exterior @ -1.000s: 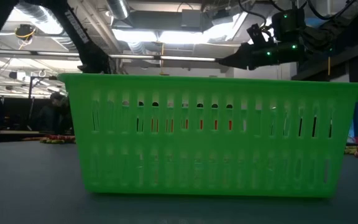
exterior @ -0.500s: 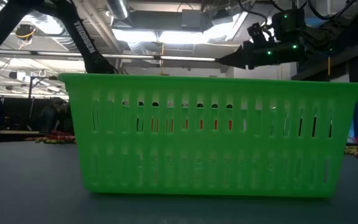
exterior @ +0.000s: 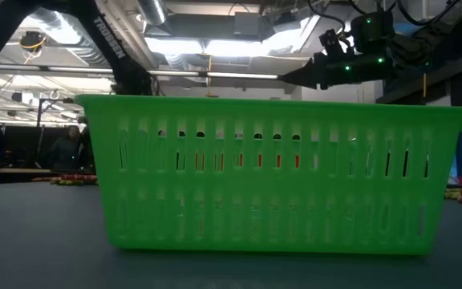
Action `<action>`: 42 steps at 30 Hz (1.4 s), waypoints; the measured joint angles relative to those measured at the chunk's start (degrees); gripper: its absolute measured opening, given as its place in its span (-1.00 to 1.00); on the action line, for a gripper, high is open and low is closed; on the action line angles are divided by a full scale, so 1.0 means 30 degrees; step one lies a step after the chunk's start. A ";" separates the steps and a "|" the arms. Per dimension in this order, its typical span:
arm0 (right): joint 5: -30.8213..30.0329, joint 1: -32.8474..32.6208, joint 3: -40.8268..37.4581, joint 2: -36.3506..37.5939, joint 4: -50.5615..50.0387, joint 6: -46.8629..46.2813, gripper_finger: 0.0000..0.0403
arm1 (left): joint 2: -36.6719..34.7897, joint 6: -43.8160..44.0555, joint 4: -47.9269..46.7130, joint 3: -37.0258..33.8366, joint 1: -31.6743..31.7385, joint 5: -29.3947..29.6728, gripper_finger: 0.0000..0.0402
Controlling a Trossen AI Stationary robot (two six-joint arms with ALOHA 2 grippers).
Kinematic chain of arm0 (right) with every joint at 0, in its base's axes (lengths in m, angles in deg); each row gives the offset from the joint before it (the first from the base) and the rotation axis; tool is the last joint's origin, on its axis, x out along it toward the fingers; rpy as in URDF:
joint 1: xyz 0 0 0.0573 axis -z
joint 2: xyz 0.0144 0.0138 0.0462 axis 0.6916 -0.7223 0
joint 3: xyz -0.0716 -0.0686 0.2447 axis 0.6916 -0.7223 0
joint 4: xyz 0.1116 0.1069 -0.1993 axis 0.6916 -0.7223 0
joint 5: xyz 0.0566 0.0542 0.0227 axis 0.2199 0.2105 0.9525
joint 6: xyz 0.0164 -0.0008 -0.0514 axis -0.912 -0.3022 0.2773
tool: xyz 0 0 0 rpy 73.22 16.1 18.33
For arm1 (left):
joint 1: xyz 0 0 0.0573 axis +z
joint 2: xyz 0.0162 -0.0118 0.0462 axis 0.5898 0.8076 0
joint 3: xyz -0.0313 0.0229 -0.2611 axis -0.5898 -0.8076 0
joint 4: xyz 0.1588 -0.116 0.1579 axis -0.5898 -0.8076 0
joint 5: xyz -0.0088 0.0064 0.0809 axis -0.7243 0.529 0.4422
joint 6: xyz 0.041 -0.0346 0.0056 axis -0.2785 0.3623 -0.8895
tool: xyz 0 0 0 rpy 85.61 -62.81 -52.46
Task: Sort crayons
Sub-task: Put the orange crayon into the transparent bin
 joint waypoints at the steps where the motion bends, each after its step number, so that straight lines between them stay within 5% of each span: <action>1: 0.0000 -0.0005 0.0000 0.0000 0.0005 0.0000 -0.32 | -0.0131 0.0359 -0.0311 0.0104 -0.0090 0.0353 -0.84; 5: 0.0000 0.0001 0.0000 0.0000 0.0013 -0.0351 -0.32 | -0.0210 0.1831 -0.1669 0.0353 -0.0206 0.1232 -0.98; 16: 0.0000 0.0001 0.0000 0.0000 0.0035 -0.0430 -0.32 | -0.0210 0.2808 -0.2573 0.0258 0.0239 0.0788 -1.00; 42: 0.0000 -0.0006 0.0000 0.0000 -0.0140 -0.0822 -0.32 | 0.2105 0.2490 -0.0445 -0.0427 0.0272 0.0485 -1.00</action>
